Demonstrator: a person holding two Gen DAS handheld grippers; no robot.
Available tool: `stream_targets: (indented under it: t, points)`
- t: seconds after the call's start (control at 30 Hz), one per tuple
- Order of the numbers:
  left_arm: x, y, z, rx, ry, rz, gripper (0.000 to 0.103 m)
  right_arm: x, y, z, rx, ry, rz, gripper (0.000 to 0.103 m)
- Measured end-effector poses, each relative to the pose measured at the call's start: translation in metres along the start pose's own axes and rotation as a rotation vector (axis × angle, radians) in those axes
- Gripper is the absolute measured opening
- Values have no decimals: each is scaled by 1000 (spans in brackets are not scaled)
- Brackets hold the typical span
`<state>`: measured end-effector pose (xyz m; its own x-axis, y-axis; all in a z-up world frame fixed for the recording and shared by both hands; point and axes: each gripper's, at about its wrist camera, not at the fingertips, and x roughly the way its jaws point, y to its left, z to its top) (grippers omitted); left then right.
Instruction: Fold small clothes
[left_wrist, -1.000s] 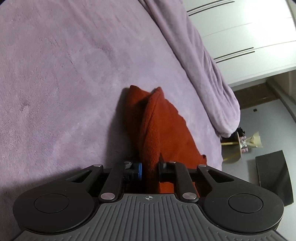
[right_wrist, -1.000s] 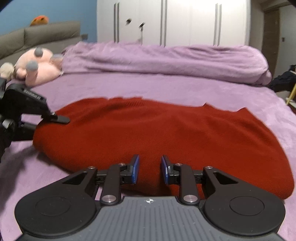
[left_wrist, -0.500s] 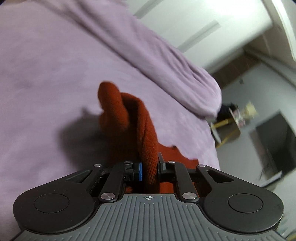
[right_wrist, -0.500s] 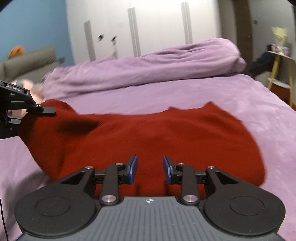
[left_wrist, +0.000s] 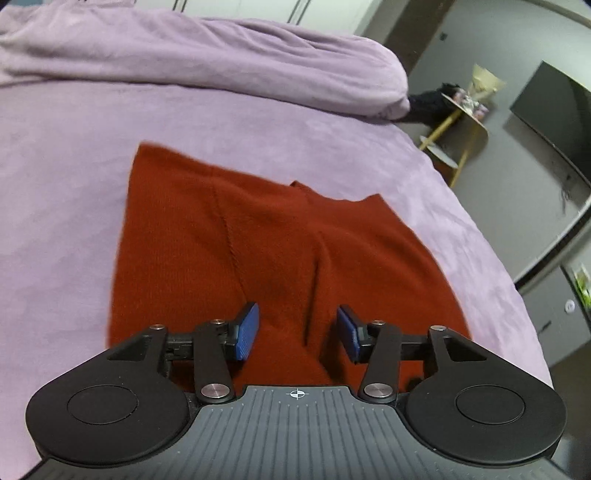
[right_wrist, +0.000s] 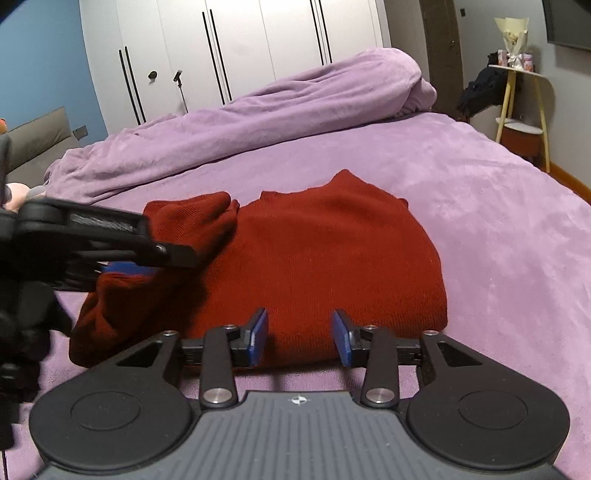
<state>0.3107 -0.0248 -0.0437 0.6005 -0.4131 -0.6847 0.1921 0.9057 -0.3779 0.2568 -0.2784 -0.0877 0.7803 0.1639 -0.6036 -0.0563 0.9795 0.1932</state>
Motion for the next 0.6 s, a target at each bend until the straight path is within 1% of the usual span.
stream_targets:
  t: [0.07,0.13,0.17,0.23,0.3,0.33,0.43,0.5,0.57,0.6]
  points:
    - [-30,8,1,-4,-64,-30,51,0,0,1,-4,-7,11,47]
    - [-55,24,4,-53,-135,-18,53,0,1,4,-5,-3,20,47]
    - [-63,35,5,-75,-155,10,53,2,1,7,5,3,41,47]
    - [-71,62,2,-118,-168,113,53,4,3,15,36,3,89,47]
    - [-62,87,1,-182,-126,210,51,7,10,27,59,4,147,47]
    - [-57,96,0,-213,-105,225,51,10,14,34,69,1,177,47]
    - [-40,112,-6,-273,-43,177,51,26,30,51,98,9,284,47]
    - [-32,113,-11,-260,-21,185,51,46,42,58,101,49,314,44]
    - [-29,107,-14,-215,-31,222,52,66,54,59,93,103,339,43]
    - [-29,106,-16,-199,-34,235,53,75,59,57,88,129,335,43]
